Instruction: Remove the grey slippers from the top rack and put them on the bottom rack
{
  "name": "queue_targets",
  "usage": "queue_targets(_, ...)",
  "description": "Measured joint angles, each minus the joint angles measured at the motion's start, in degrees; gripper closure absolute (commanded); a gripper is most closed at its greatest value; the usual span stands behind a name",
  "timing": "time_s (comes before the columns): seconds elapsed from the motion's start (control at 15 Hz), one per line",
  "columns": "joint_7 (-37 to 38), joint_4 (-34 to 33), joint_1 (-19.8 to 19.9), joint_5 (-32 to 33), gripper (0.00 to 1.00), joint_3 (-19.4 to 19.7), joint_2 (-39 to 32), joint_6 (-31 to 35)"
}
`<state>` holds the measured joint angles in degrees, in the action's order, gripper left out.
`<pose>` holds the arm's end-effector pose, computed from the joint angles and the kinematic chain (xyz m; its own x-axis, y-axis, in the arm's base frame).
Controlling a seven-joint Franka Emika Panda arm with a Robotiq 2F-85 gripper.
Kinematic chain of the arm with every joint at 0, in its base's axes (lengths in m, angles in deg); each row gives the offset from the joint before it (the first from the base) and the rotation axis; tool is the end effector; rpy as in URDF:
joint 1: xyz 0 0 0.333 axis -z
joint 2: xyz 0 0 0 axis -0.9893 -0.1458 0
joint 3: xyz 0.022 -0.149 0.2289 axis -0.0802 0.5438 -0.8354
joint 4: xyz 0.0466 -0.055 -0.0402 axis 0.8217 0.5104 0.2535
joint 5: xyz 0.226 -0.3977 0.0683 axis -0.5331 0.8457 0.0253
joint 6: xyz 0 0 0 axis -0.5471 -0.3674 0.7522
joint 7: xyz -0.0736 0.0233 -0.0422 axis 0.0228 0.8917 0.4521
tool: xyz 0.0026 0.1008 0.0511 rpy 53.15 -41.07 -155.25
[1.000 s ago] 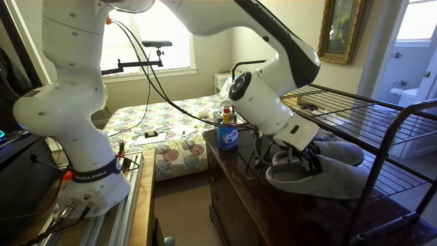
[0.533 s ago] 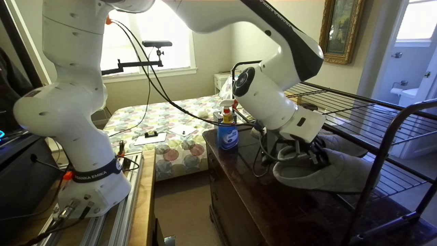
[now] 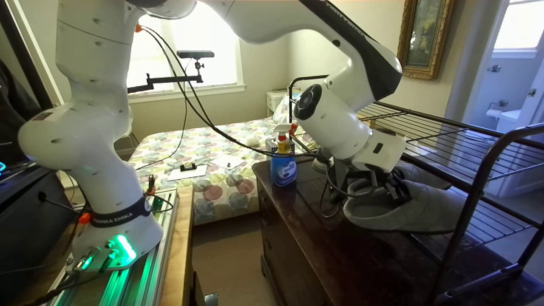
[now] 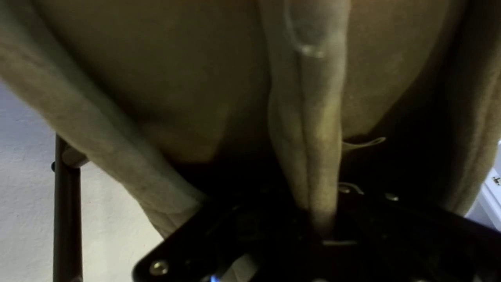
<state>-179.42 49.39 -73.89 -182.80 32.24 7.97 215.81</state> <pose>0.5955 -0.2020 0.1657 0.5840 -0.4479 0.6770 -0.3726 -0.8888 -0.2667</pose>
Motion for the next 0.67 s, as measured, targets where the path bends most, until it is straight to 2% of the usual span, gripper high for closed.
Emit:
queue_targets(0.13,-0.06,-0.65,-0.06,0.00,0.97,0.00,-0.71,0.00)
queue_targets(0.2,-0.06,-0.99,-0.07,0.00,0.64,0.00,-1.05,0.00)
queue_targets(0.27,-0.06,-1.33,-0.07,0.00,0.64,0.00,-1.40,0.00)
queue_targets(0.67,-0.06,-2.69,-0.07,0.00,0.23,0.02,-2.30,0.00)
